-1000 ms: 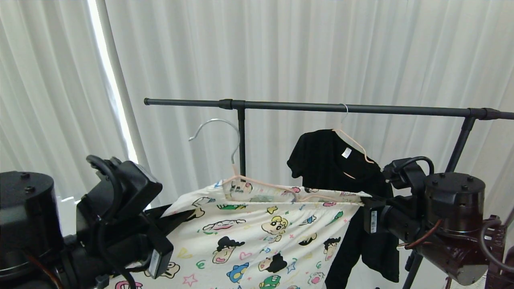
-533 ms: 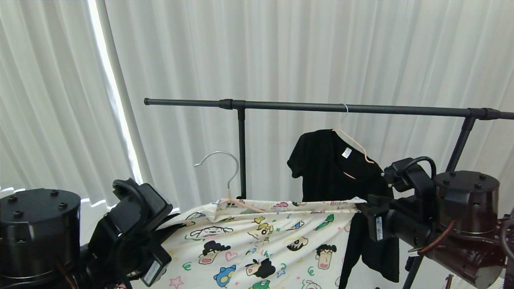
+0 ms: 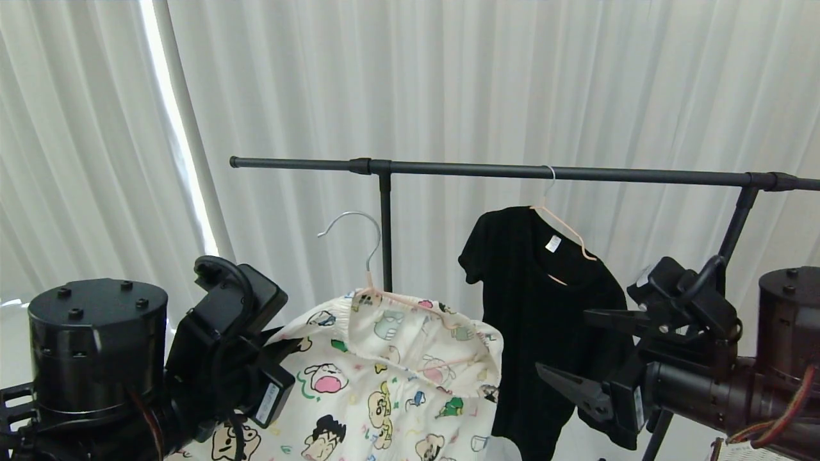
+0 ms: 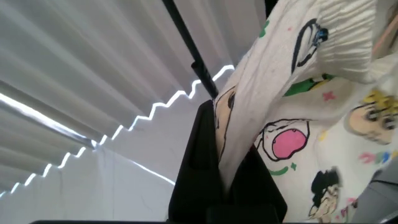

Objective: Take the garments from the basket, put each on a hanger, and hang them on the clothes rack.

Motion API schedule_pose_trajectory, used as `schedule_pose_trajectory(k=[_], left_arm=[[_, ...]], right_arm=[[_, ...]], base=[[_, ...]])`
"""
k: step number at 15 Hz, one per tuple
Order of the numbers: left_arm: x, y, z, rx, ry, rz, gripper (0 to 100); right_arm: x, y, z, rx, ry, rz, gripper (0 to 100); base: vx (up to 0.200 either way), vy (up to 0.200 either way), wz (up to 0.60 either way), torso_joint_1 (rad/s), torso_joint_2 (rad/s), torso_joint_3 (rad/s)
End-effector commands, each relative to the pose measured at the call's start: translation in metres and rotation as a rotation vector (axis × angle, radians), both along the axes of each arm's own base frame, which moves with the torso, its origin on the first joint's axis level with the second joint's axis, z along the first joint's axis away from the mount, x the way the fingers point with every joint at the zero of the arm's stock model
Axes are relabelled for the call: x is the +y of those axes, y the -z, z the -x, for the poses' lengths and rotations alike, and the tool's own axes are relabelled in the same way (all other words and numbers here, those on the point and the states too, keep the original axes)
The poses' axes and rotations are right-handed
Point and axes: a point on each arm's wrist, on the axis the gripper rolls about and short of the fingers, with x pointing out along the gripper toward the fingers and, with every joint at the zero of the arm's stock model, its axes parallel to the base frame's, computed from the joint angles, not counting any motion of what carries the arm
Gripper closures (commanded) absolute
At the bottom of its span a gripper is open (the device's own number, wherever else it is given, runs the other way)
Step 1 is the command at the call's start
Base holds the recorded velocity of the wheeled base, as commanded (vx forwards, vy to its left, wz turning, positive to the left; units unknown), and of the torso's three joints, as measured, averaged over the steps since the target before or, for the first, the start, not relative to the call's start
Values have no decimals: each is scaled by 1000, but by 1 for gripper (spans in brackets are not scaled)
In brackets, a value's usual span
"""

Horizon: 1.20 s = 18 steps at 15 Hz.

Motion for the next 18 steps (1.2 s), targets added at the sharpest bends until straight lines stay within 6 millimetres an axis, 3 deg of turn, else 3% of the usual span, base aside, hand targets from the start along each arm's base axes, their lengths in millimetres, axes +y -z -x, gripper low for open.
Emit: schedule_pose_trajectory(k=[1,4,8,12,16,18], left_arm=[[-5,1,-1,3,2,29,100],[-21,6,17,29,101,71,100],[-23,19,31,14,165,81,100],[-21,31,52,5,330,44,100],[-24,25,52,-55,365,81,100],[-25,21,53,-78,382,106,100]], right_arm=[[-4,-8,9,-28,-47,-16,0],[-2,-6,9,-74,-111,43,0],[2,-10,10,-62,-283,147,0],[35,-19,10,-16,-463,175,0],[64,-9,13,19,-548,210,0],[69,-4,12,35,-560,224,0]], base=[[0,0,0,0,0,0],[0,0,0,0,0,0],[0,0,0,0,0,0],[0,0,0,0,0,0],[0,0,0,0,0,0],[0,0,0,0,0,0]])
